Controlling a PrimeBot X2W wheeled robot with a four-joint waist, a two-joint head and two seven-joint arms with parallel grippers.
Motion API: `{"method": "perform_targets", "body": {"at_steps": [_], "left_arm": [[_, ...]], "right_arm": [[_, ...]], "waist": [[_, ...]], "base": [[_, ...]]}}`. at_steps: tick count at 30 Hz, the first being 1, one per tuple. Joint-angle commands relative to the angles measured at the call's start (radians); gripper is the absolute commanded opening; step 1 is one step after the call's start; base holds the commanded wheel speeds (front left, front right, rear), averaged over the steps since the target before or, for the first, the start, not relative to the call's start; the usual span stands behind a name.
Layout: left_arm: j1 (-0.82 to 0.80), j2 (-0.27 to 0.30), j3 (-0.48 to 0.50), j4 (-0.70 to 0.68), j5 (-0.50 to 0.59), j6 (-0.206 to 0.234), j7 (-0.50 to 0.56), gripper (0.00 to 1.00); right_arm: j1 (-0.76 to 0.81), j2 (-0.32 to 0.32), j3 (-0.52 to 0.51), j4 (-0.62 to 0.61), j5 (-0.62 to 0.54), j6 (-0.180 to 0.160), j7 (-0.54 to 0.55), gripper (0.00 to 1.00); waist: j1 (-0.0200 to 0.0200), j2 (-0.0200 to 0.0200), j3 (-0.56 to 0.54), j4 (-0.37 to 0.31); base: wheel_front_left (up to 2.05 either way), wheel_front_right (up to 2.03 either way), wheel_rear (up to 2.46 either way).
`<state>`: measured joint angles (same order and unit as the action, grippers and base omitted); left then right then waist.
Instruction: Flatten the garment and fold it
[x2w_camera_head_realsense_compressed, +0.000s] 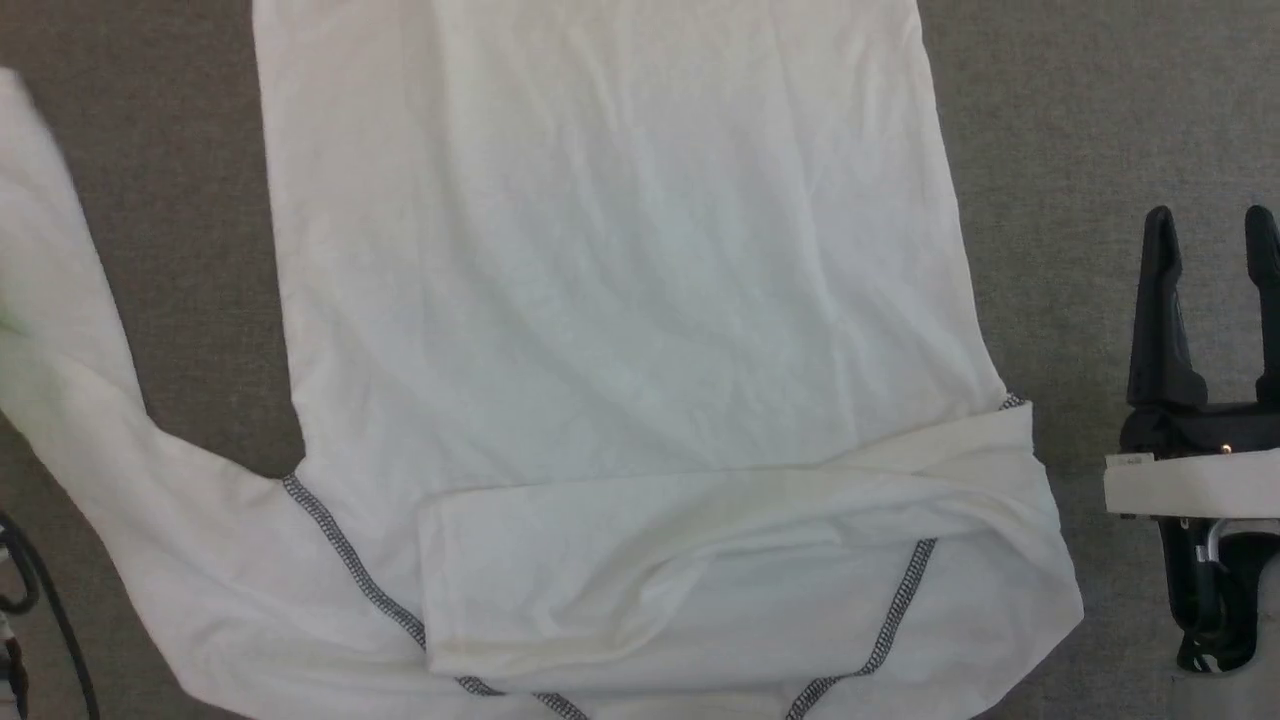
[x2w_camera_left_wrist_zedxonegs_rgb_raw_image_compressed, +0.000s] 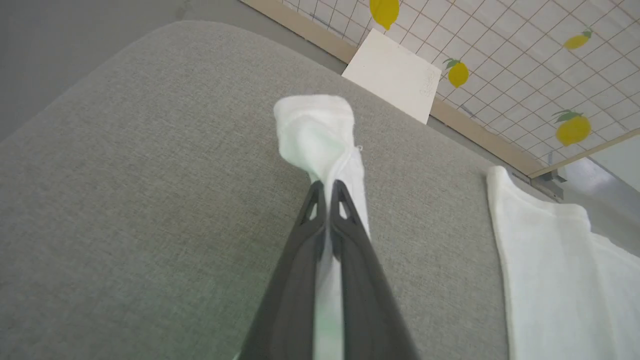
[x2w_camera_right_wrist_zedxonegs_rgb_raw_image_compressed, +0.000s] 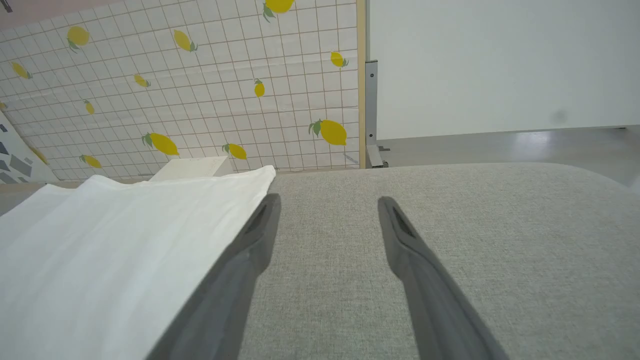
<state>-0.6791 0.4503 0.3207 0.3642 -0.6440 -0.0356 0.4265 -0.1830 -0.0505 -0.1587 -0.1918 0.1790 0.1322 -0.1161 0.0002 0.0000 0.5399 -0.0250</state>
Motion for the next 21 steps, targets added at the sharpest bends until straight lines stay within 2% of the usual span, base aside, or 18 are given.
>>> {"method": "perform_targets", "body": {"at_steps": [1, 4, 9, 16, 21], "left_arm": [[0.032, -0.011, 0.015, -0.021, -0.013, -0.02, -0.042, 0.0], [0.1, -0.036, 0.053, -0.091, -0.03, -0.041, -0.131, 0.0], [0.224, -0.106, 0.041, -0.284, -0.071, -0.068, -0.17, 0.0], [0.381, -0.246, -0.148, -0.559, -0.104, -0.084, -0.104, 0.0], [0.417, -0.326, -0.355, -0.645, -0.085, -0.087, -0.039, 0.0]], "right_arm": [[0.009, 0.0, -0.007, 0.008, 0.005, -0.002, -0.007, 1.0], [0.031, 0.0, -0.017, 0.026, 0.01, -0.002, -0.009, 1.0], [0.072, 0.0, -0.026, 0.054, 0.027, -0.002, -0.014, 1.0], [0.121, 0.0, -0.036, 0.078, 0.043, -0.002, -0.016, 1.0], [0.133, 0.0, -0.03, 0.082, 0.046, -0.002, -0.012, 1.0]], "waist": [[-0.0002, 0.0, -0.074, 0.037], [-0.0002, 0.0, -0.134, 0.056], [-0.0002, 0.0, -0.218, 0.079], [-0.0002, 0.0, -0.301, 0.104], [-0.0002, 0.0, -0.329, 0.1]], "base": [[0.0, 0.0, 0.0], [0.0, 0.0, 0.0], [0.0, 0.0, 0.0], [0.0, 0.0, 0.0], [0.0, 0.0, 0.0]]}}
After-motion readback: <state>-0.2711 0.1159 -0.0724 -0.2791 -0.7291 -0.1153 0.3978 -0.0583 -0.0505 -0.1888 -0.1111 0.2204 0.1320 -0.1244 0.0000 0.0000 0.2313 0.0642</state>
